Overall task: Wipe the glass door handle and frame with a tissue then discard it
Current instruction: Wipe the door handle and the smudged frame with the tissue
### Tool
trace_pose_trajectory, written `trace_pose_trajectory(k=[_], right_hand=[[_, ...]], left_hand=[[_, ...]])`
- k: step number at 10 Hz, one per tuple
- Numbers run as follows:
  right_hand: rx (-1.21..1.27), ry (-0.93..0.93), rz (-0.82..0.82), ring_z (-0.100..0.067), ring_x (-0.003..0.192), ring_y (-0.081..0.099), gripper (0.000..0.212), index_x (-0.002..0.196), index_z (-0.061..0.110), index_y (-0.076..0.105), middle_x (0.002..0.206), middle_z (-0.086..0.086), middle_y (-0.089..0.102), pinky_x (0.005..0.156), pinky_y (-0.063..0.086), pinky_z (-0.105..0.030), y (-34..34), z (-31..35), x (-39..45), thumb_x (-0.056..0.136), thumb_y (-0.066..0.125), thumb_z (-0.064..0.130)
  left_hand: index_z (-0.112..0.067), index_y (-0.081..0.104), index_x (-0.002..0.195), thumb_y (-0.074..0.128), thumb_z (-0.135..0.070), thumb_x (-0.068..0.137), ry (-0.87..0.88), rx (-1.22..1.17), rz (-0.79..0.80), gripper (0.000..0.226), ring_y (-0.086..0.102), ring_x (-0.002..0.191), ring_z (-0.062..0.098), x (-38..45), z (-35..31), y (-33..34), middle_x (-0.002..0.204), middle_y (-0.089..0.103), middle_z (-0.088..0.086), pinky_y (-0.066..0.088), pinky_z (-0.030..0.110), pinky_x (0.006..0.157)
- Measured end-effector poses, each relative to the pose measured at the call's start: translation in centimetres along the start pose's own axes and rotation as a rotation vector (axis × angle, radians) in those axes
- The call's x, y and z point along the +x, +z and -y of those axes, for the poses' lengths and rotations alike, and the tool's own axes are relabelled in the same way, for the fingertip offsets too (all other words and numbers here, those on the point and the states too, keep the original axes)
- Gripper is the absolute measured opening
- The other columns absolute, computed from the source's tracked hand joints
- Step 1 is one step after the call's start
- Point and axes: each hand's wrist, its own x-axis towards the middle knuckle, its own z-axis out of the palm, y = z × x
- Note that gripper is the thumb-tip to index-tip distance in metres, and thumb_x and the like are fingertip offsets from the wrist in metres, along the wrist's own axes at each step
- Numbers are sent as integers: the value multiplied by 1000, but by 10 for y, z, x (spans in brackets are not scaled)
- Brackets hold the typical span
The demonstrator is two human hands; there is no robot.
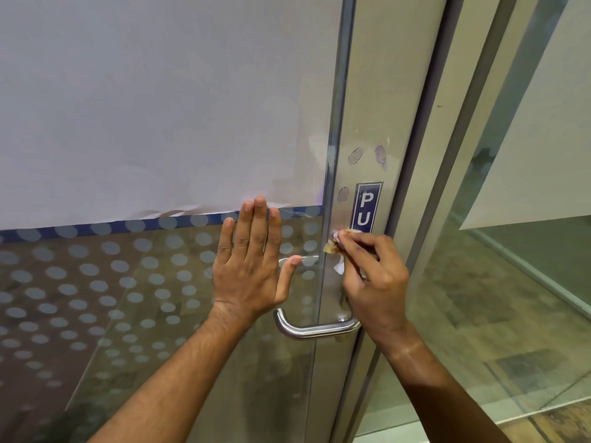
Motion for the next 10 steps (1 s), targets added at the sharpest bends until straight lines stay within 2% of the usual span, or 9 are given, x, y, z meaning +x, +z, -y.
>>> trace_pose_trajectory(k=[1,2,3,4,5,8,9,10], right_hand=[[15,-7,-76,-26,94,64,32,114,3,71,102,-13,66,83,55,-33,4,2,21,84,69,-7],[-11,-16,-11,-27,95,62,29,113,2,71,103,-14,65,84,55,-34,1,2,9,86,65,-5],[5,24,24,-25,94,63,31,109,4,72,101,-14,65,83,57,-37,-9,4,3,81,70,-9],[57,50,-130,-22,93,65,33,109,2,72,101,-15,65,87,55,-28,-13,6,36,80,69,-13],[22,-23,-152,-25,91,65,31,109,3,72,98,-14,67,83,55,-30,-14,13,65,82,67,-11],[-80,-114,-44,-30,86,64,29,107,1,73,92,-14,68,77,53,-33,-15,13,59,81,67,-10],[-45,-83,-35,-28,85,64,31,105,2,74,91,-13,69,76,54,-34,-18,15,61,78,69,-12],[-30,-33,-118,-26,82,64,32,104,3,74,88,-11,70,72,54,-34,-18,20,74,77,69,-14]], left_hand=[[-5,-6,156,35,-54,97,3,-1,1,87,-14,152,26,1,0,0,163,-21,13,-8,43,124],[-5,-4,156,36,-54,97,7,-3,-8,86,-13,153,27,0,0,1,163,-19,13,-7,43,124],[-4,-3,156,35,-53,97,4,12,-19,85,-12,153,27,0,0,1,164,-18,14,-6,43,124],[-4,-2,156,36,-53,97,8,19,-25,85,-11,153,27,1,0,0,164,-17,14,-6,43,124],[-4,-1,156,36,-53,97,7,9,-21,85,-11,153,27,1,0,-1,164,-17,14,-5,43,124],[-2,3,155,35,-53,98,1,11,-24,83,-10,153,28,0,0,1,164,-16,15,-5,44,124],[-1,8,154,38,-53,97,-4,10,-19,83,-9,153,28,1,0,0,164,-15,15,-4,44,125],[-3,3,156,38,-52,97,3,10,-30,85,-9,153,28,0,0,0,164,-14,14,-3,44,125]])
